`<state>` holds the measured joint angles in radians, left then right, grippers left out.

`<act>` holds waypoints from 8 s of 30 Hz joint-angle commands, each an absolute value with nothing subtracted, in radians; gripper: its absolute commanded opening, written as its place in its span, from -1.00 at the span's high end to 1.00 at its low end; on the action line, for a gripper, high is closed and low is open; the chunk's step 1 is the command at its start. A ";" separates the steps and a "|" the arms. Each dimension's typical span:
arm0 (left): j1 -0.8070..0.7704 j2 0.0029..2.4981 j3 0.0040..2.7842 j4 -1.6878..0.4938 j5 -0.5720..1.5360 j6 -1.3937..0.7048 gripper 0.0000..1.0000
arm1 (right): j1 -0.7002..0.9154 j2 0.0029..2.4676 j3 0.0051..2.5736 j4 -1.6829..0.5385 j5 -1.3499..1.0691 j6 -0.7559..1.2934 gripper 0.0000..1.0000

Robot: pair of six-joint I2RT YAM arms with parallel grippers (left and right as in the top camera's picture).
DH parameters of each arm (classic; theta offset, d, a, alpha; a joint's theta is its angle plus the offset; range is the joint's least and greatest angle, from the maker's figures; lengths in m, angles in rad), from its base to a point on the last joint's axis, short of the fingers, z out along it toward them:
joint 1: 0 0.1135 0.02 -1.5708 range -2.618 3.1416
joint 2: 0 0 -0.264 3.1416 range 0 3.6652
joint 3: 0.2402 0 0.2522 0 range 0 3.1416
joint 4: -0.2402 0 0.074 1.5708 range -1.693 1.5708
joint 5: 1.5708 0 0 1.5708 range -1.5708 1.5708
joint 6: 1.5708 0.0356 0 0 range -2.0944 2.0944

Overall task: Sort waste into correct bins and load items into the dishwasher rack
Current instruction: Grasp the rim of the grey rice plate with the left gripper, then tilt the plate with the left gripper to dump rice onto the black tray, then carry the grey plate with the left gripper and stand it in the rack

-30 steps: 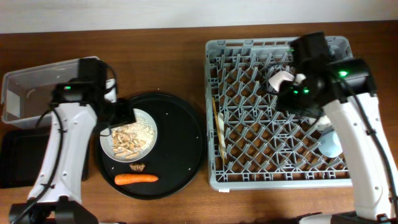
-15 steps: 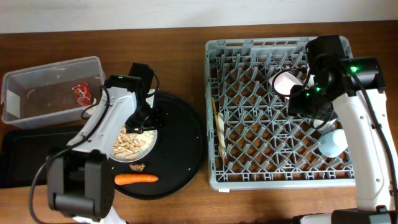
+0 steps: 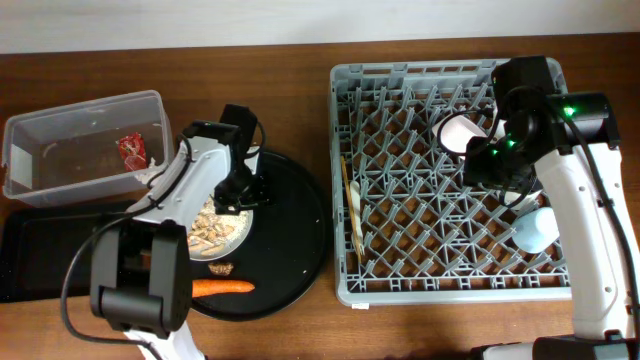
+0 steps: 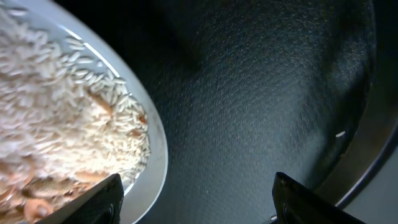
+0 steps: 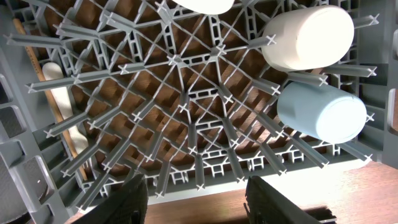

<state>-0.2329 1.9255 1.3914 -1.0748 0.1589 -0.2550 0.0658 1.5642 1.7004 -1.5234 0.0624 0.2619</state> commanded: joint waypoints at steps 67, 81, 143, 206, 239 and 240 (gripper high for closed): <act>-0.325 2.070 1.395 -1.182 -0.208 -0.308 0.99 | 0.064 1.566 1.692 -1.538 0.060 0.262 -0.08; -0.366 1.914 1.395 -1.271 -0.290 -0.379 1.00 | 0.064 1.566 1.692 -1.545 0.061 0.262 -0.08; 0.669 1.673 1.395 -1.074 0.590 -0.028 1.00 | 0.064 1.566 1.692 -1.576 0.061 0.262 -0.08; 0.353 1.610 1.395 -1.240 0.825 0.186 1.00 | 0.064 1.566 1.692 -1.586 0.064 0.262 -0.10; -0.487 1.639 1.427 -0.288 0.953 -0.330 1.00 | -0.277 1.566 1.692 -1.635 0.160 0.305 -0.11; -0.522 1.668 1.427 -0.284 0.925 -0.345 1.00 | -0.298 1.566 1.692 -1.634 0.133 0.292 -0.11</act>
<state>-0.4564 1.6325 1.4113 -0.2966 1.0004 -0.2798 -0.2588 1.5642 1.6974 -1.6348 0.1974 0.3115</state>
